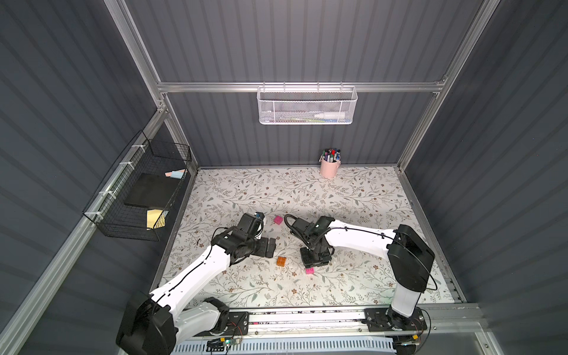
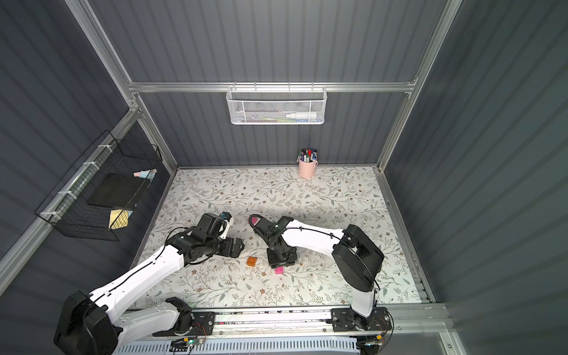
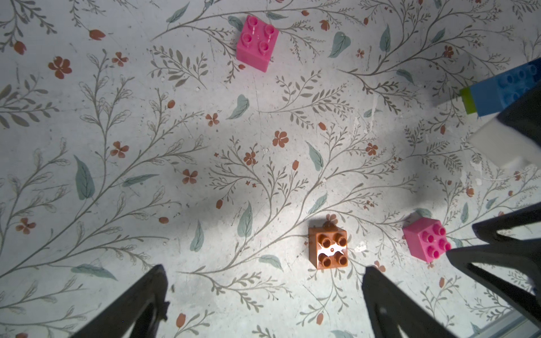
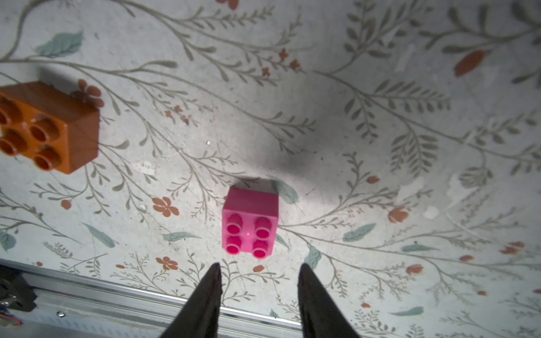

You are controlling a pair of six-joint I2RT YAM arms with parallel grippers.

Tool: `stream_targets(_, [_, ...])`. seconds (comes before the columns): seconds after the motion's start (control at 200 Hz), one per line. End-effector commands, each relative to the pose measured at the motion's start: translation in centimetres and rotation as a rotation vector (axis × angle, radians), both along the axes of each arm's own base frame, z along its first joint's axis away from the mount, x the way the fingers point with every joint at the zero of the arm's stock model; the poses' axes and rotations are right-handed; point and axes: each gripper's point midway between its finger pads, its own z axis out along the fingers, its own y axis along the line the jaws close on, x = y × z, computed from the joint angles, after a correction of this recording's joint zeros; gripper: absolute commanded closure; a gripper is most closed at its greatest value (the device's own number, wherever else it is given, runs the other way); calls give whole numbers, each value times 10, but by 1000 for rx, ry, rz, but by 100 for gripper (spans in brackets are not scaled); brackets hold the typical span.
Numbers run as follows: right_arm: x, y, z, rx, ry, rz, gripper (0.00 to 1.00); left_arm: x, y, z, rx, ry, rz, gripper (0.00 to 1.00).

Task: Assemble the number 4 with lego
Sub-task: Pick up the lego brick from the center of the board.

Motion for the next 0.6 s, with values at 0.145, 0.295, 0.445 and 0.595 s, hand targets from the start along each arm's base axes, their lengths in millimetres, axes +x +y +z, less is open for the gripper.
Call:
stream_targets(0.145, [1, 10, -5, 5, 29, 39, 56, -14, 12, 0, 1, 20, 34, 0])
stream_targets(0.295, [4, 8, -8, -21, 43, 34, 53, -17, 14, 1, 1, 27, 42, 1])
stream_targets(0.445, [4, 9, -11, -24, 61, 21, 51, -22, 16, 5, 17, 40, 30, 1])
stream_targets(0.595, [3, 9, -12, -44, 80, 16, 49, -24, 19, 8, 36, 32, 16, 1])
